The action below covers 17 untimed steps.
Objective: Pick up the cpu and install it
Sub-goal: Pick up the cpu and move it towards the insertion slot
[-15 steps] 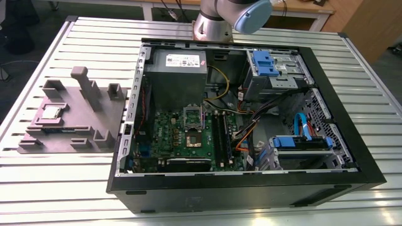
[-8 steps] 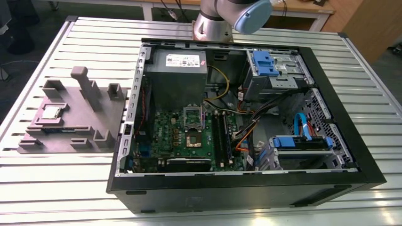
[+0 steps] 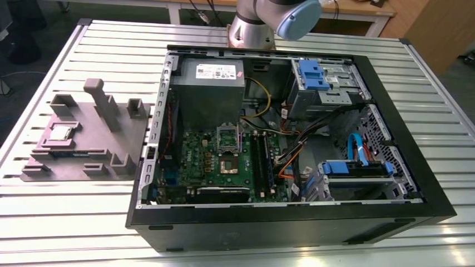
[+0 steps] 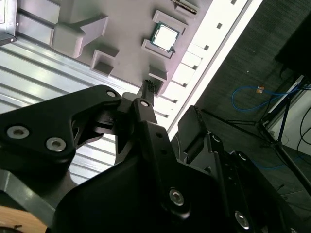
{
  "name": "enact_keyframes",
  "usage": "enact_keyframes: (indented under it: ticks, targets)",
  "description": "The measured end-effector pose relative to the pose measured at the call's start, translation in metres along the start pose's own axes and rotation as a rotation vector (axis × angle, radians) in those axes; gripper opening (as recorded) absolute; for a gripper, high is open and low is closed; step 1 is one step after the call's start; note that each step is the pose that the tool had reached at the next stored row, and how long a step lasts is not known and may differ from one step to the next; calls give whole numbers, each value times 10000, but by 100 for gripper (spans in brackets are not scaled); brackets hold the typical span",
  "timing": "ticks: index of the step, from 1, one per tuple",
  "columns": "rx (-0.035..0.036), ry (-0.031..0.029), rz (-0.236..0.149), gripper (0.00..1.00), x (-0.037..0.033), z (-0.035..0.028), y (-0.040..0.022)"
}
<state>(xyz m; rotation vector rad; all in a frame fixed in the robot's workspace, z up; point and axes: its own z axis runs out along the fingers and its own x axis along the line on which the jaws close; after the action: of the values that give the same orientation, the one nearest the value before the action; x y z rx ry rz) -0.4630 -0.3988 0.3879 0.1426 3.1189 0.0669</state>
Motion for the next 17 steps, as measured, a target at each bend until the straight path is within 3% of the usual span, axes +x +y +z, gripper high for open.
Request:
enact_keyframes:
  ticks: [17]
  targets:
    - [0,0,0,47,41,0,-4]
